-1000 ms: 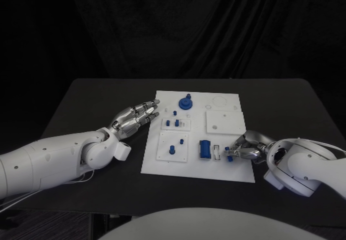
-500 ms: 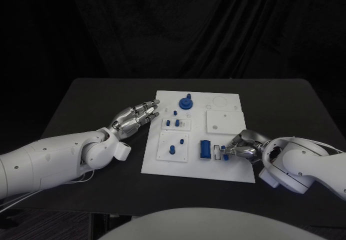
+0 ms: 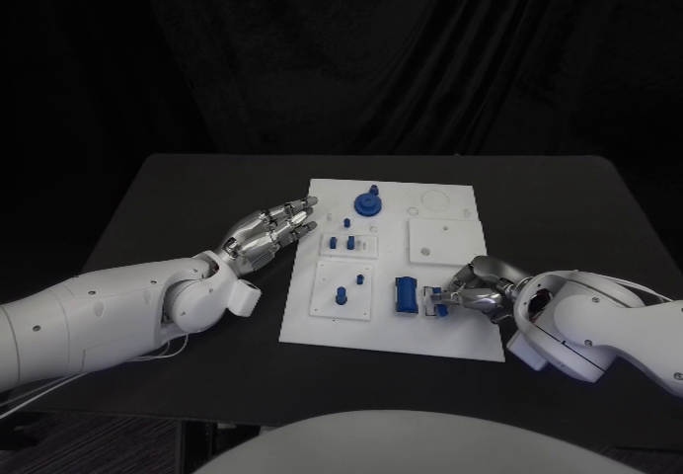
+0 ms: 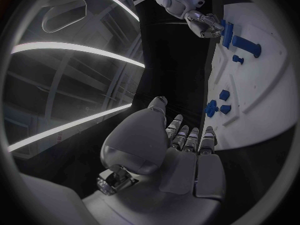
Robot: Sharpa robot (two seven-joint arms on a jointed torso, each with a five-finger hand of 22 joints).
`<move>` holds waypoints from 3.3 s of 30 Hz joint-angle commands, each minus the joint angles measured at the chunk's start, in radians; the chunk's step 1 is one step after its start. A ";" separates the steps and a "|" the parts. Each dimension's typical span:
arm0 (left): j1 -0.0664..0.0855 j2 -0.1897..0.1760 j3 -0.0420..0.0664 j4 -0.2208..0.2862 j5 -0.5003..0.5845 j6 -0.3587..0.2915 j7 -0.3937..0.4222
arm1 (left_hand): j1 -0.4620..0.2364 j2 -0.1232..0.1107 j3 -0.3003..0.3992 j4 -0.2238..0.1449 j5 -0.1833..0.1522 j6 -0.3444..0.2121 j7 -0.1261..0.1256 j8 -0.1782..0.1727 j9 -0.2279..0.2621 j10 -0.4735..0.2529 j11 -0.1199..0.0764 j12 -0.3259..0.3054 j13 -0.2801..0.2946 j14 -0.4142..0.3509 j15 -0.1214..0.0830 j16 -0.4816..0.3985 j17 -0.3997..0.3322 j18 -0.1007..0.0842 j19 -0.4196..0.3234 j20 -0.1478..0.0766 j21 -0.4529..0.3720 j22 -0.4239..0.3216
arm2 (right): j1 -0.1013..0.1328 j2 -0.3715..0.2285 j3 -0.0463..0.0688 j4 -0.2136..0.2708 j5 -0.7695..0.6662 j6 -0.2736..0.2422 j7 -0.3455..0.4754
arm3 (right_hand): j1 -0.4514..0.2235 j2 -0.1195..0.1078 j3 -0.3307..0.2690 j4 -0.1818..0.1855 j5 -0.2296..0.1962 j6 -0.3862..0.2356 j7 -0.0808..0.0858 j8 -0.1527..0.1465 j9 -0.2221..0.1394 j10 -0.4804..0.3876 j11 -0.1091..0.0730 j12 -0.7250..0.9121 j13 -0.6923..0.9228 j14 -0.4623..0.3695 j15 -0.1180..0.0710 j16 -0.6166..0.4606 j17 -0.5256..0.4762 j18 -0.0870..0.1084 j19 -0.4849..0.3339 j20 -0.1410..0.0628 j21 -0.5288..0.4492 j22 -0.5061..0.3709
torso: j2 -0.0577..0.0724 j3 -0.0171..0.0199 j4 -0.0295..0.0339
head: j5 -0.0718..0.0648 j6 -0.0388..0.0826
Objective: Assemble the parts on the task board
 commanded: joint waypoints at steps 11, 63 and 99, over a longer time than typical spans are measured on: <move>-0.002 0.005 0.001 -0.005 0.000 0.019 0.007 | -0.001 0.008 0.008 -0.002 0.002 -0.001 0.004 0.006 0.000 0.002 0.006 0.006 0.001 0.000 0.006 -0.004 -0.001 0.006 0.004 0.008 0.005 0.001 | 0.001 0.008 0.001 -0.005 0.000 -0.008 0.015 | -0.036 0.005 -0.027 0.035 0.003 0.001 -0.002 0.007 0.006 0.087 -0.005 -0.002 0.226 0.042 0.000 -0.006 -0.008 0.000 0.022 0.008 -0.016 0.202 | -0.001 0.0011 -0.0007 | 0.001 0.000; -0.009 0.003 0.001 -0.009 0.000 0.029 0.004 | -0.004 0.009 0.011 -0.003 0.000 0.002 0.010 0.009 0.001 0.001 0.006 0.006 0.001 0.000 0.015 -0.004 -0.001 0.004 0.004 0.013 0.006 0.001 | 0.001 -0.058 -0.001 0.026 -0.187 0.028 0.156 | 0.031 -0.004 -0.330 0.196 0.006 -0.112 -0.021 0.280 0.226 0.086 -0.019 -0.001 0.227 0.044 -0.011 -0.003 0.003 0.001 0.020 -0.001 -0.025 0.201 | -0.002 0.0022 -0.0010 | 0.009 0.000; -0.012 0.000 0.001 -0.007 0.000 0.026 0.005 | -0.004 0.008 0.011 -0.004 -0.001 0.003 0.011 0.010 0.001 0.002 0.007 0.007 0.001 0.000 0.016 -0.004 -0.001 0.003 0.004 0.014 0.006 0.001 | -0.010 -0.029 -0.003 -0.012 -0.264 0.169 0.093 | 0.146 -0.024 -0.425 0.302 0.009 -0.108 -0.058 0.583 0.501 0.094 -0.050 0.011 0.244 0.044 -0.036 -0.008 0.000 0.001 0.021 -0.025 -0.027 0.201 | -0.001 0.0006 -0.0008 | 0.008 0.000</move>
